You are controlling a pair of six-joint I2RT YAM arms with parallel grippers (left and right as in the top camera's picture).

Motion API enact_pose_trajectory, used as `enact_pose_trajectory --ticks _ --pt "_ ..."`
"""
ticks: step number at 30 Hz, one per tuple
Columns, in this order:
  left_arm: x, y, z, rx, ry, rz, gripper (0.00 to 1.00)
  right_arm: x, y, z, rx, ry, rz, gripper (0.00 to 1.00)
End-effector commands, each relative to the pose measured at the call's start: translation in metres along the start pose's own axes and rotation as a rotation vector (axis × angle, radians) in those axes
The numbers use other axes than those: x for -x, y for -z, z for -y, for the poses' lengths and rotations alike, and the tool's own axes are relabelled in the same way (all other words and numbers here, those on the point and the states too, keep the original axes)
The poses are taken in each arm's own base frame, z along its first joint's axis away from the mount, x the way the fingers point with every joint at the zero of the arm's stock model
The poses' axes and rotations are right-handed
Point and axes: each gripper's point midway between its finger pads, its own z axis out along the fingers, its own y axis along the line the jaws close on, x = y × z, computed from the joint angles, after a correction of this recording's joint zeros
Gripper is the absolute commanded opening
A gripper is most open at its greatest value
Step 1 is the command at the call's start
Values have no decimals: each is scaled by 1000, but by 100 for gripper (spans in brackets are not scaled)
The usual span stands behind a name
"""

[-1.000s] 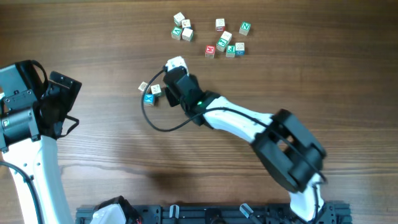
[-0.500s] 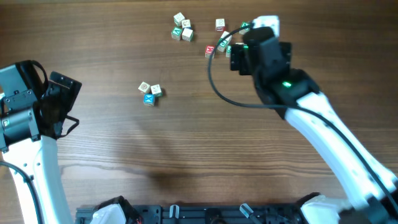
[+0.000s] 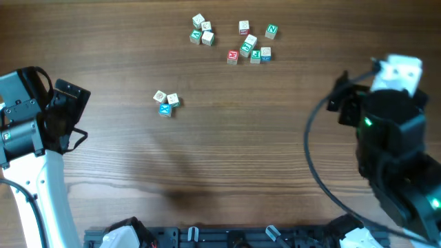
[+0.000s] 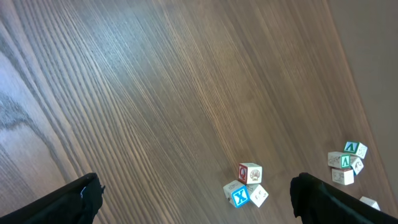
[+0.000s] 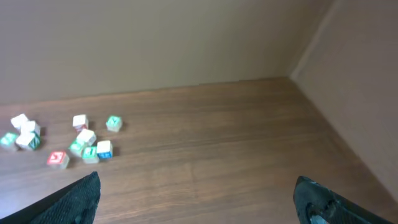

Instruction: Form a circle

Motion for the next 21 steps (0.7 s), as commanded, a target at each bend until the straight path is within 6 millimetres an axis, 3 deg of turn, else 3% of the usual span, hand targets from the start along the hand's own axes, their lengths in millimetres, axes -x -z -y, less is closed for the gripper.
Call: enact_pose_trajectory --ticks 1,7,13,15,21 --pt "-3 -2 0 1 -16 -11 100 9 16 26 -48 -127 55 100" --pt "-3 -2 0 1 -16 -11 100 10 3 38 -73 -164 53 100" --pt "-3 -2 0 1 -16 -11 100 23 -29 -8 317 -102 225 100" --pt "-3 -2 0 1 -16 -11 100 17 -25 -13 357 -108 298 100" --pt "-3 -2 0 1 -16 -11 100 -37 2 -6 379 -141 495 100"
